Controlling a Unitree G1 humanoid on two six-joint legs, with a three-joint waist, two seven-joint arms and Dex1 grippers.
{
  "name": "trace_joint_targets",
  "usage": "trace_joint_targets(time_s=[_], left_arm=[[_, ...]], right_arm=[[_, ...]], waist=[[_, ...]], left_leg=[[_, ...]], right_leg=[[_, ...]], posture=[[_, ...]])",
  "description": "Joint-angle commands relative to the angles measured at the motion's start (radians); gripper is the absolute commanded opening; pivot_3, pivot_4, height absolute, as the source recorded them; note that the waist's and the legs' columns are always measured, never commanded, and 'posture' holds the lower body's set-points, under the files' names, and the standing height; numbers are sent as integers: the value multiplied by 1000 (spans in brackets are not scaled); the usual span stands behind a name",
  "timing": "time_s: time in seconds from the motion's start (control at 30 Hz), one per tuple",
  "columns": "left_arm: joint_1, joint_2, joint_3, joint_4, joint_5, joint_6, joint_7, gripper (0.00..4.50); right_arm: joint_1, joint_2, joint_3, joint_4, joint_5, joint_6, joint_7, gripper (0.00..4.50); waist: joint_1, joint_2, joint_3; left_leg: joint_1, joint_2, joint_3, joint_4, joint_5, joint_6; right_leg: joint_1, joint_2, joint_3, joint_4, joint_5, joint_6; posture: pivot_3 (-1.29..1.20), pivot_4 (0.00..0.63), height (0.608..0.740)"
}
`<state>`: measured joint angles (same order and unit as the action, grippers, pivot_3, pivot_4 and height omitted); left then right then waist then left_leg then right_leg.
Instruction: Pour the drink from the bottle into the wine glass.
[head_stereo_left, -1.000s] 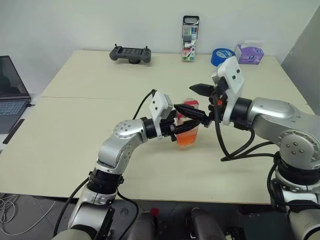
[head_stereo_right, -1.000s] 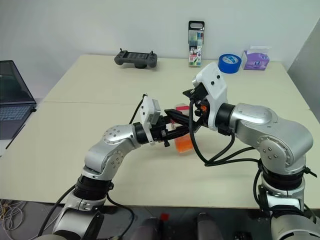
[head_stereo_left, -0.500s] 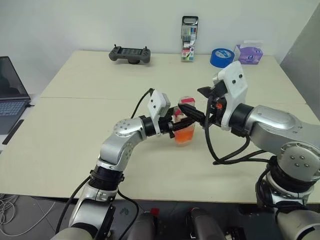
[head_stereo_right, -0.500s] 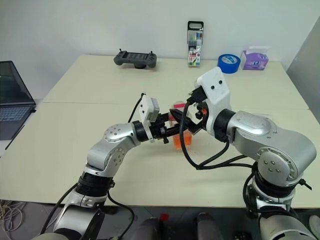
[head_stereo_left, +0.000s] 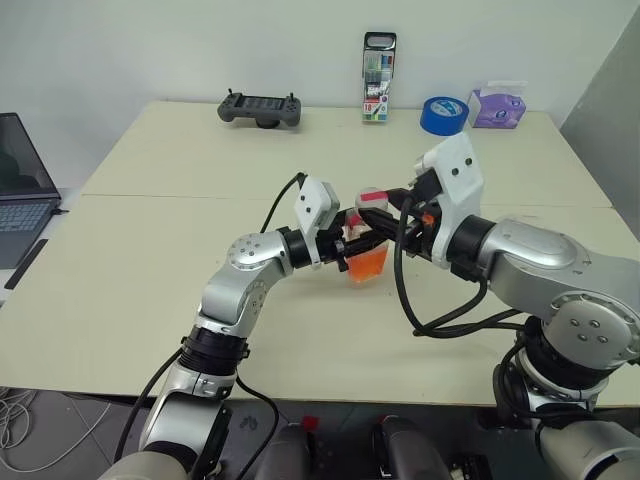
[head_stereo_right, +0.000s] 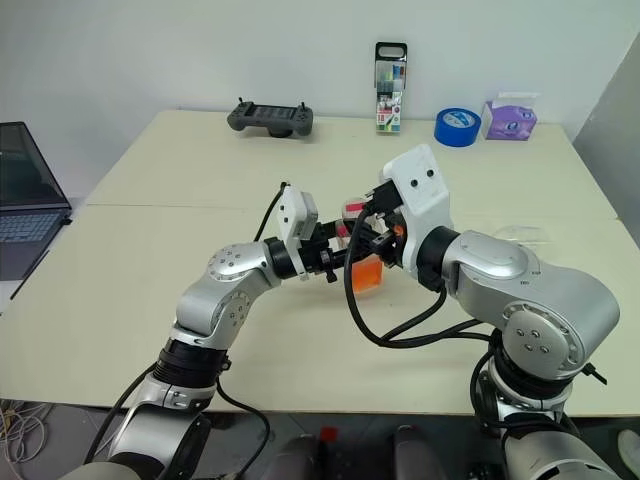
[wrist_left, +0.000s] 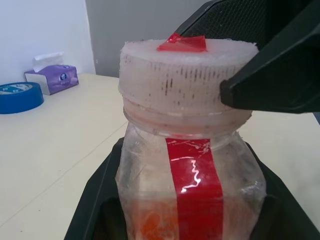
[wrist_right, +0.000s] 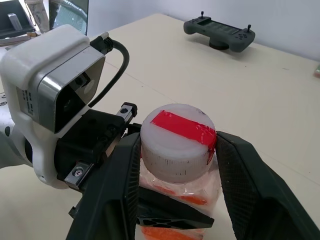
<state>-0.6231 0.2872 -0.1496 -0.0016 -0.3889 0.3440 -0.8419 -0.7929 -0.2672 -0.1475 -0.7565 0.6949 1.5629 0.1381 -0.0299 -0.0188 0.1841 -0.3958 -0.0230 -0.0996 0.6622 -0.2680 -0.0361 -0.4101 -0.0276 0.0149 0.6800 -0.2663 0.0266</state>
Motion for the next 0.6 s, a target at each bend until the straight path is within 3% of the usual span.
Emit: trace_joint_targets(time_s=[0.03, 0.1, 0.23, 0.37, 0.6], left_arm=[[-32, -10, 14, -22, -2, -21, -1, 1887], [-34, -17, 10, -22, 0, -19, 0, 1873], [-35, -17, 2, -36, 5, -15, -8, 1837], [-40, -16, 9, -38, 11, -15, -2, 1821], [-31, -17, 12, -55, 14, -7, 4, 1820]], right_arm=[[34, -98, -101, 49, 205, -108, 315, 1868], [83, -221, -81, 83, 269, -207, 560, 1868], [44, -432, 130, 309, 33, -549, 837, 1868], [28, -489, 197, 385, -9, -679, 967, 1868], [16, -494, 230, 447, -28, -764, 1025, 1868]], waist=[[1, 0, 0], [8, 0, 0], [-7, 0, 0], [-11, 0, 0], [-2, 0, 0]], left_leg=[[0, 0, 0, 0, 0, 0], [0, -2, 1, 0, 0, 0], [1, -2, 7, 0, 0, 1], [4, 1, 10, 0, -1, 1], [4, 4, 5, 0, 0, 1]], right_leg=[[0, 0, 0, 0, 0, 0], [2, 0, -1, -2, 0, 0], [2, -1, 1, -4, 0, 1], [2, 4, 2, -1, 0, 1], [2, 5, 1, 0, 0, 1]], posture=[[0, 150, 740], [0, 150, 740], [0, 150, 740], [0, 150, 740], [0, 150, 740]])
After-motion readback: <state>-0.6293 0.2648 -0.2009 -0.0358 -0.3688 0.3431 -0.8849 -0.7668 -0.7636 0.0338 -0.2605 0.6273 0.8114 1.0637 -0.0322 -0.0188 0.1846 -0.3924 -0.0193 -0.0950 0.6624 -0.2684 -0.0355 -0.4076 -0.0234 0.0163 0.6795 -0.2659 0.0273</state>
